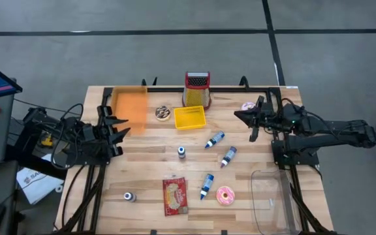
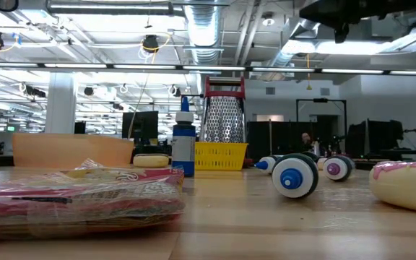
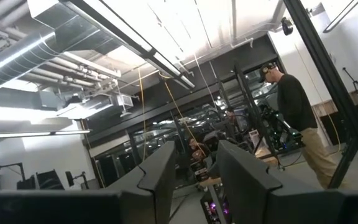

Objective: Pick & Place Food Item
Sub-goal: Put the purple donut into the yellow bin

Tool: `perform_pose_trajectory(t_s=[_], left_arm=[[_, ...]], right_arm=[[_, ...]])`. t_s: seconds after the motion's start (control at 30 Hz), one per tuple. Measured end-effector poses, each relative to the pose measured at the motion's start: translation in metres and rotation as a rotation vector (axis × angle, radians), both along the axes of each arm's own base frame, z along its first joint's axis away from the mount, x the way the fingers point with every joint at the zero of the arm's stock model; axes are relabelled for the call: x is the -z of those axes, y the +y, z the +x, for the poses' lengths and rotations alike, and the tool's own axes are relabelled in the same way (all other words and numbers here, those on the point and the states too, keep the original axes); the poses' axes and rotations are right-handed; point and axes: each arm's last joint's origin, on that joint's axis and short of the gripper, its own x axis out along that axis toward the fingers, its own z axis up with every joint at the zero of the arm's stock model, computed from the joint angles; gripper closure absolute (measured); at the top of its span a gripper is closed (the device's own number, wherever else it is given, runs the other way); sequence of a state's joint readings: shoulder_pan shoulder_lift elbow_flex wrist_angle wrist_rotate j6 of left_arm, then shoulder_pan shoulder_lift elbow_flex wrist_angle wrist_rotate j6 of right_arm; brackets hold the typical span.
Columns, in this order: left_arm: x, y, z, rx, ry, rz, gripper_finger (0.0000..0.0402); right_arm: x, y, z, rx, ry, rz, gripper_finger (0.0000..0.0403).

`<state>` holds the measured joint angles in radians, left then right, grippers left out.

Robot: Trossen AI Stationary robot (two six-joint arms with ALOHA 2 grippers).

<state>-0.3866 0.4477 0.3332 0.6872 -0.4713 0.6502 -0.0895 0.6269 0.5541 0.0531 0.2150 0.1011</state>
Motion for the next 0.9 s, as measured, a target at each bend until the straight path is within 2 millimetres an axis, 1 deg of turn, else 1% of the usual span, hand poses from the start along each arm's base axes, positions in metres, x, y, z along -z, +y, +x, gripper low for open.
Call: perform_pose_trajectory(t_s=[0.03,0.1,0.17,0.23,0.33,0.43,0.53,0.6,0.63,0.7,0.77,0.9], left_arm=[[0.000,0.000,0.000,0.000,-0.001,0.000,0.0285],[0.000,0.000,0.000,-0.004,0.000,-0.002,0.0285],[0.000,0.001,0.000,-0.018,0.005,-0.005,0.0285],[0.000,0.001,0.000,-0.033,0.007,-0.004,0.0285],[0.000,0.001,0.000,-0.047,0.012,0.012,0.0285],[0.000,0.001,0.000,-0.056,0.014,0.026,0.0285],[0.000,0.001,0.000,-0.057,0.007,0.023,0.0285],[0.000,0.001,-0.001,-0.057,0.006,0.022,0.0285],[0.000,0.001,-0.001,-0.057,0.007,0.022,0.0285],[0.000,0.001,0.000,-0.056,0.007,0.022,0.0285],[0.000,0.001,-0.001,-0.056,0.006,0.021,0.0285],[0.000,0.001,0.000,-0.050,0.005,0.010,0.0285]], right_arm=[[0.000,-0.002,-0.001,0.018,0.014,-0.002,0.0395],[-0.005,-0.006,-0.004,0.065,0.075,0.006,0.0395],[-0.016,-0.013,-0.010,0.137,0.159,0.035,0.0395],[-0.028,-0.019,-0.012,0.190,0.258,0.075,0.0394],[-0.036,-0.029,-0.005,0.256,0.470,0.124,0.0388],[-0.042,-0.039,0.010,0.315,0.650,0.146,0.0363],[-0.035,-0.053,0.024,0.421,0.871,0.130,0.0323],[-0.024,-0.065,0.031,0.481,1.009,0.149,0.0293],[-0.020,-0.072,0.032,0.504,1.047,0.169,0.0277],[-0.012,-0.085,0.035,0.536,1.087,0.214,0.0247],[0.001,-0.097,0.038,0.543,1.154,0.274,0.0219],[0.016,-0.120,0.040,0.557,1.167,0.421,0.0176]])
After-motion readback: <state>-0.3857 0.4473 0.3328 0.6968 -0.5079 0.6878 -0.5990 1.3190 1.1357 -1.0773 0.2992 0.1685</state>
